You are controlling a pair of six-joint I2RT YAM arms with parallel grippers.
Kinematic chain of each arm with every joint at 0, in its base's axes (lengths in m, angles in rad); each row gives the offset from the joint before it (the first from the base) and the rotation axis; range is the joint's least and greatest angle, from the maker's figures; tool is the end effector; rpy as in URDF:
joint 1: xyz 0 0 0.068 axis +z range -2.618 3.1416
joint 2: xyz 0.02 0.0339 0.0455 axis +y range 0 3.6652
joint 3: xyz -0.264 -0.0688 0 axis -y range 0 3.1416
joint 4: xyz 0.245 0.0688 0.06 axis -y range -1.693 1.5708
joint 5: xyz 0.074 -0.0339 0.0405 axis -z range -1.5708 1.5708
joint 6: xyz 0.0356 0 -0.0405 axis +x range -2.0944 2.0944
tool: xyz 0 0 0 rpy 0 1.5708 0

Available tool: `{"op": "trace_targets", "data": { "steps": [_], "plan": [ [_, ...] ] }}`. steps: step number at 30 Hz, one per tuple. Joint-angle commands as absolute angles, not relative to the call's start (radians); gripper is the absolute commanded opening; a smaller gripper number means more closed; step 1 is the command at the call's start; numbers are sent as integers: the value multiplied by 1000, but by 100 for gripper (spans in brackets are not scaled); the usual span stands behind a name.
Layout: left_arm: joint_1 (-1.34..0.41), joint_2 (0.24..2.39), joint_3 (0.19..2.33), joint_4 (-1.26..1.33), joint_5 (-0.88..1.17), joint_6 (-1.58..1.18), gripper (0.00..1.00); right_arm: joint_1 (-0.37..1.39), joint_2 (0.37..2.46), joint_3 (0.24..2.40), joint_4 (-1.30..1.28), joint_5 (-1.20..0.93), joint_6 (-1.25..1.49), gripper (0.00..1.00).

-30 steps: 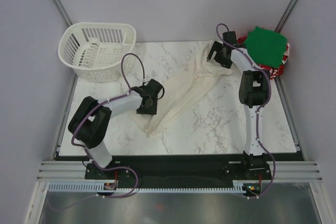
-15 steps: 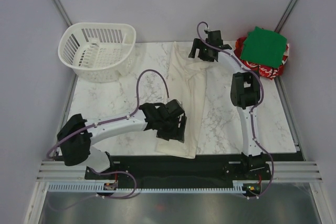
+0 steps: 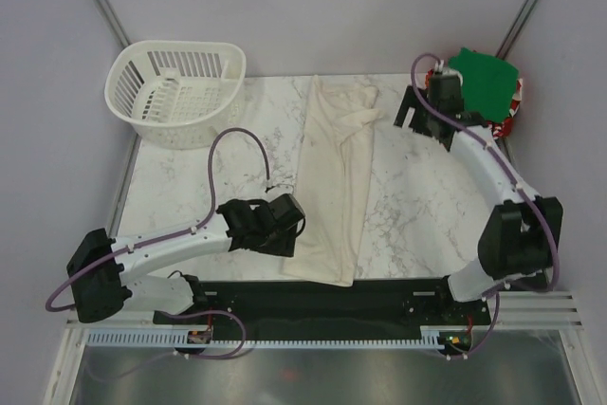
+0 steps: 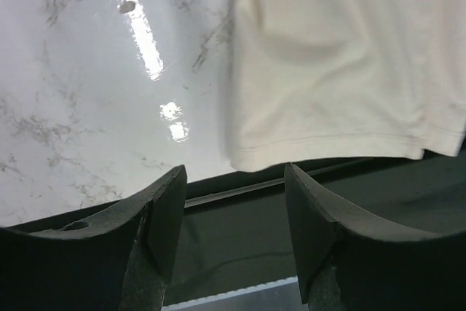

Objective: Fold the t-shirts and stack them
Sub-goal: Fold the tshirt

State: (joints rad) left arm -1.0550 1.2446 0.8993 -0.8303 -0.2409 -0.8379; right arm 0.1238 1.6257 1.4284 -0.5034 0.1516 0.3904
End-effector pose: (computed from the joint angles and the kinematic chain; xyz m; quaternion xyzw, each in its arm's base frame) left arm 0.1199 -0.1942 0.2369 0.0820 0.9703 -0.0893 0.2095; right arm 0.3678 0.0403 0.3175 0.1518 0.8920 0.0404 0.4239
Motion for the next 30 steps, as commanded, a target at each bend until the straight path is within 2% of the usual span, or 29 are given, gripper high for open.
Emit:
{"op": "trace_targets", "data": {
  "steps": [1, 6, 10, 14, 19, 26, 29, 30],
  "plan": [
    [-1054, 1236, 835, -754, -321, -854, 63, 178, 1412, 1064, -433, -73, 503, 98],
    [-1054, 1278, 755, -629, -281, -833, 63, 354, 1186, 720, -390, -228, 622, 98],
    [-1054, 1301, 716, -562, -232, -856, 59, 454, 969, 560, -382, -227, 733, 97],
    [-1055, 1293, 667, -523, -215, -884, 57, 498, 879, 457, -385, -233, 791, 93],
    [-1055, 1261, 635, -463, -180, -899, 56, 578, 864, 393, -338, -227, 857, 80],
    [-1055, 1216, 549, -361, -120, -923, 58, 794, 962, 360, -217, -149, 956, 72],
    [-1055, 1204, 516, -341, -127, -942, 49, 874, 1017, 373, -190, -123, 983, 67],
    [-1055, 1204, 508, -339, -139, -954, 36, 888, 1028, 377, -186, -108, 992, 64]
  ]
}}
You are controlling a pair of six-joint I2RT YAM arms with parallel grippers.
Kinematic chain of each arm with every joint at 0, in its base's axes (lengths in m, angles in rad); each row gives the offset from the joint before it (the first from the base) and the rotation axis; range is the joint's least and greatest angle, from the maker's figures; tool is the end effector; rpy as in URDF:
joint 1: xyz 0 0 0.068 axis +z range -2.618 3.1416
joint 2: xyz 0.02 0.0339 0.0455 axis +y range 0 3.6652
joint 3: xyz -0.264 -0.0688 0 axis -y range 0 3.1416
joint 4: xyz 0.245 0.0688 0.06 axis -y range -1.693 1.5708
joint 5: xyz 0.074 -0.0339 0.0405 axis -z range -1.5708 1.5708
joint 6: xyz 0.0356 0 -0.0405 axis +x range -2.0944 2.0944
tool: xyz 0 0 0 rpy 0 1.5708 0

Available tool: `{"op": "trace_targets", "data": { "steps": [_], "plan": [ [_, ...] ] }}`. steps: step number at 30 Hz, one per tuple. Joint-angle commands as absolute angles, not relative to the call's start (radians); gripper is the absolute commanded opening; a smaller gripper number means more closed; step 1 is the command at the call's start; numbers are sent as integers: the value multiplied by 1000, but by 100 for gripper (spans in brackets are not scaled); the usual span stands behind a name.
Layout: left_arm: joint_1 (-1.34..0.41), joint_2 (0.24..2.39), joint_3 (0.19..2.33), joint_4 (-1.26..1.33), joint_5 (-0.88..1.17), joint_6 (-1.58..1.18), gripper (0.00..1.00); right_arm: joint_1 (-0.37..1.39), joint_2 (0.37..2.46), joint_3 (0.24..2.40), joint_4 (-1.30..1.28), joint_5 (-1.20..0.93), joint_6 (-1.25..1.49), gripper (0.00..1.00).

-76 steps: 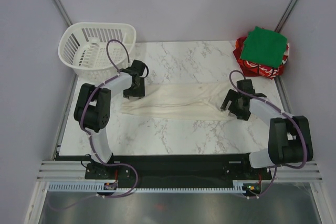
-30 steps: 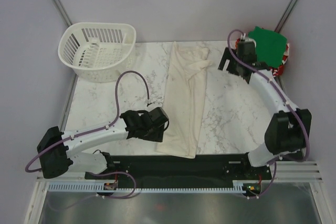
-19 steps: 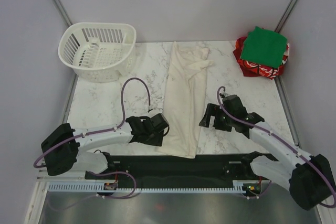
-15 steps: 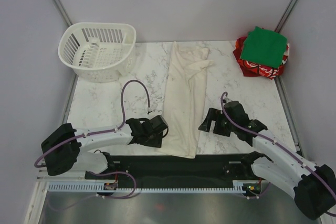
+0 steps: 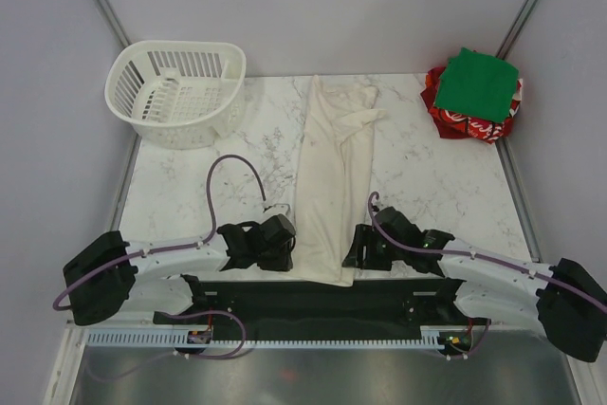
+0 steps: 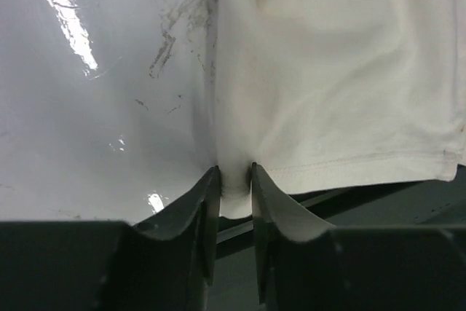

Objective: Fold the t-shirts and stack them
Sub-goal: Fold the tshirt

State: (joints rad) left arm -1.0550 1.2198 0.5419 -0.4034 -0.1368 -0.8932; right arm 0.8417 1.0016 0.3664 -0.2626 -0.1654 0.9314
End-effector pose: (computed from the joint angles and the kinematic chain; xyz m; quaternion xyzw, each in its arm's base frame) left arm 0.1073 -0.1795 0.1580 0.0617 0.9661 -0.1627 0.1907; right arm 0.1146 0.1371 0.1535 0.0149 0.9410 0.3043 0.1476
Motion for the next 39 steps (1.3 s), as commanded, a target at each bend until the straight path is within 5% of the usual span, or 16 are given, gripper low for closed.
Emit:
{"op": "trace_targets", "data": {
  "steps": [1, 2, 4, 9, 11, 12, 27, 39],
  "plan": [
    [-1055, 1203, 493, -337, -147, -960, 29, 905, 1048, 379, -177, -101, 1000, 61],
    [-1055, 1201, 485, -336, -156, -977, 16, 935, 1057, 379, -175, -94, 1003, 58],
    [-1055, 1186, 469, -333, -158, -994, 6, 959, 1065, 376, -173, -71, 1022, 47],
    [-1055, 1147, 426, -319, -150, -1031, 2, 1000, 1049, 341, -153, -51, 1049, 32],
    [-1055, 1134, 419, -316, -144, -1037, 2, 1005, 1055, 336, -146, -45, 1043, 18],
    [-1055, 1129, 416, -316, -135, -1040, 2, 1003, 1057, 340, -150, -40, 1039, 1],
    [-1057, 712, 189, -354, -5, -1319, 5, 1005, 747, 290, -431, 12, 1097, 0],
    [-1089, 821, 561, -544, 34, -1194, 4, 1132, 750, 536, -578, 118, 1098, 0]
  ]
}}
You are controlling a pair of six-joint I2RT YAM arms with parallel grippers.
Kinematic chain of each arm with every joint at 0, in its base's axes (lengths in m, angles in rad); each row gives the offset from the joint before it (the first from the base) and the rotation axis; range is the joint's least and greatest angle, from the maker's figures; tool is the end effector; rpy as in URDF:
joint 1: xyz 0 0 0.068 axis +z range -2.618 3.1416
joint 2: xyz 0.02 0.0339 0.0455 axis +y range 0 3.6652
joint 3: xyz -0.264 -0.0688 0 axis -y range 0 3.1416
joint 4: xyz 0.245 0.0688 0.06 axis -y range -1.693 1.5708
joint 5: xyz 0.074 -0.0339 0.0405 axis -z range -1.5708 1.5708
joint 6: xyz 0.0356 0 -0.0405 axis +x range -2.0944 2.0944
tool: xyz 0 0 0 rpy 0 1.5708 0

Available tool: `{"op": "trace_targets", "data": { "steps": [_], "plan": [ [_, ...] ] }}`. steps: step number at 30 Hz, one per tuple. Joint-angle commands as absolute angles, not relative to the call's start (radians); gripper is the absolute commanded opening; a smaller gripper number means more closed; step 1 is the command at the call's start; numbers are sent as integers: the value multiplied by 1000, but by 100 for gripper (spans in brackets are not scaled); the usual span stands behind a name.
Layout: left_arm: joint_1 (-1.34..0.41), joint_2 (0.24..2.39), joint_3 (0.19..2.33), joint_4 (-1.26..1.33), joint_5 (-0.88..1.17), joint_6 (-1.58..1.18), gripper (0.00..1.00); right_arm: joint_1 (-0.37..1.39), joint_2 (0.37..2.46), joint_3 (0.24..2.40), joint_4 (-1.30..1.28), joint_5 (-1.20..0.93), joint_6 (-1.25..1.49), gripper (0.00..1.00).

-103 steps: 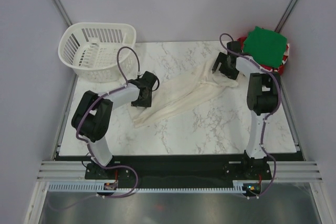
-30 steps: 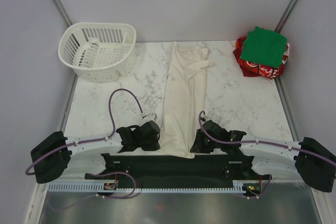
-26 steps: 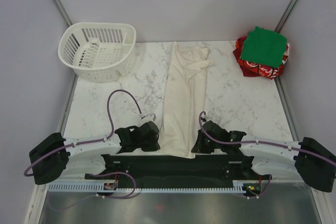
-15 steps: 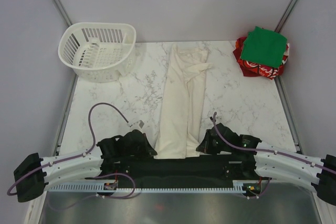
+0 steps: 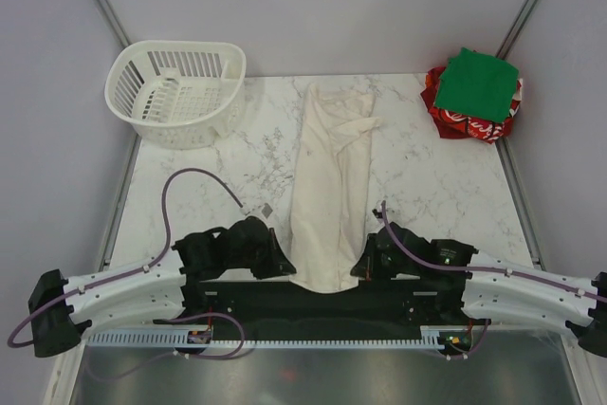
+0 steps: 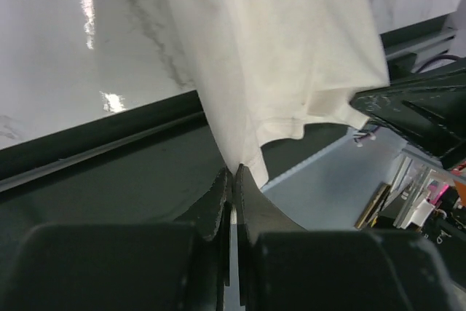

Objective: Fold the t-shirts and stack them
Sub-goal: Fold the tshirt

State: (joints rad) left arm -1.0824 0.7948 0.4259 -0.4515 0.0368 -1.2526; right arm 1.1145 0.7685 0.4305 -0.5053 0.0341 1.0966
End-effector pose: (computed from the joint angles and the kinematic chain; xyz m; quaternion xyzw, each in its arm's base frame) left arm 0.0739 -0.1419 0.1894 -0.0724 0.9275 -0.3437 0.1280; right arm 0.0690 0.1378 0.1905 -0.0023 0.9345 0.3108 0.1738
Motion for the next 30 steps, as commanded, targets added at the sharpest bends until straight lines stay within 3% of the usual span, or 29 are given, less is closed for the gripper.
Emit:
{"op": "trace_targets", "data": {
  "steps": [1, 7, 11, 17, 30],
  "plan": [
    [-1089, 834, 634, -617, 20, -1177, 4, 1132, 759, 554, -604, 133, 1091, 0],
    [-1088, 994, 900, -805, -132, -1007, 4, 1128, 940, 754, -687, 291, 921, 0],
    [-1052, 1089, 1031, -910, -212, -918, 4, 1011, 1048, 906, -721, 338, 813, 0],
    [-882, 1224, 1163, -904, -163, -749, 4, 774, 1153, 1018, -686, 239, 640, 0],
    [-634, 1670, 1468, -798, 38, -474, 2, 591, 1408, 1106, -604, 126, 551, 0]
  ]
}}
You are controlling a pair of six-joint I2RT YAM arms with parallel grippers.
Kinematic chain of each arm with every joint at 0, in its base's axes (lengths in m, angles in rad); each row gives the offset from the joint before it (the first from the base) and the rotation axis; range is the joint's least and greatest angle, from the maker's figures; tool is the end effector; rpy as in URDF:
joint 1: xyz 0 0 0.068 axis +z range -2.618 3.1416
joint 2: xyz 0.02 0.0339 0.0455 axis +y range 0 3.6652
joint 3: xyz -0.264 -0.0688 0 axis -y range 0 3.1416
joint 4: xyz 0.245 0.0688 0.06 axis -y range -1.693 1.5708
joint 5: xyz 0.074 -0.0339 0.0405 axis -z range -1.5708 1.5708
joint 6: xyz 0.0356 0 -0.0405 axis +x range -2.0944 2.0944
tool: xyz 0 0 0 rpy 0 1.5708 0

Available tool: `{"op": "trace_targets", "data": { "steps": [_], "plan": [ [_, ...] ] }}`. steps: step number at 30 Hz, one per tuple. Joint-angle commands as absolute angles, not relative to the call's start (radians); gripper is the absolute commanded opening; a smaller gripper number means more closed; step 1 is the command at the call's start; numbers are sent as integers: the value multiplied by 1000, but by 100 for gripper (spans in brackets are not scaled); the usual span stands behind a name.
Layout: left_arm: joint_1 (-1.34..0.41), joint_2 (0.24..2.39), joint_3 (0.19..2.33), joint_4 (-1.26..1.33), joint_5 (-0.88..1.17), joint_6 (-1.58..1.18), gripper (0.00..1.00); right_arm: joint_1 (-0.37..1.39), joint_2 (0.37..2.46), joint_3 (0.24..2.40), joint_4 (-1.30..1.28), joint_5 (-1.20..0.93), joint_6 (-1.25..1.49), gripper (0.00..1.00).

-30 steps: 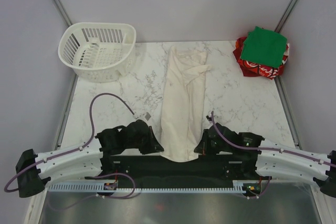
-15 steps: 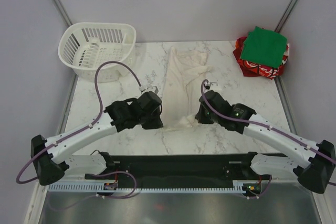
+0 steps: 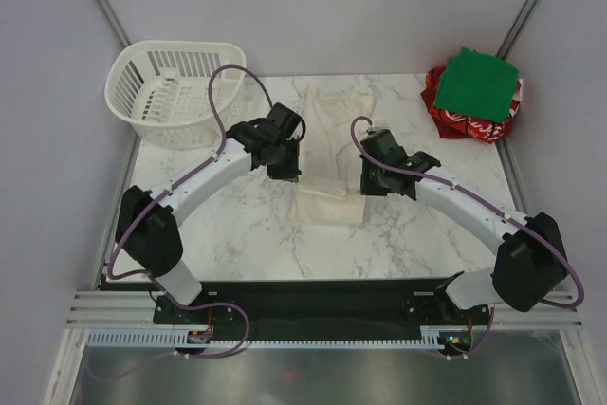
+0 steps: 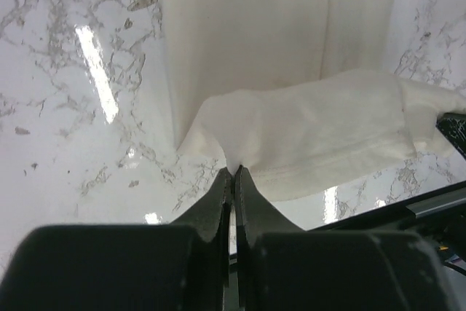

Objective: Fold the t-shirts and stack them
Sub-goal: Fold the tshirt

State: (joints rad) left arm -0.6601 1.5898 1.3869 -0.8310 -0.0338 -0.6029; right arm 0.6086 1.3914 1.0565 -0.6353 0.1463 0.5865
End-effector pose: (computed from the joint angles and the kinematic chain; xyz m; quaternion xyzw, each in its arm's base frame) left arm 0.2639 -0.2033 0.2927 0.0231 0.9638 -0.1434 0.2237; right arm 0.2374 0.1591 0.2593 0.0111 0.9529 0.1083 0.2832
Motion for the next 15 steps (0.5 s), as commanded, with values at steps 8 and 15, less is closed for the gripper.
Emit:
{"op": "trace_targets", "data": {
  "steps": [8, 15],
  "plan": [
    [-571, 1871, 1655, -798, 107, -413, 2, 523, 1499, 1156, -571, 103, 523, 0],
    [-529, 1982, 1756, -804, 114, -394, 2, 450, 1634, 1224, -540, 57, 476, 0]
  ]
}}
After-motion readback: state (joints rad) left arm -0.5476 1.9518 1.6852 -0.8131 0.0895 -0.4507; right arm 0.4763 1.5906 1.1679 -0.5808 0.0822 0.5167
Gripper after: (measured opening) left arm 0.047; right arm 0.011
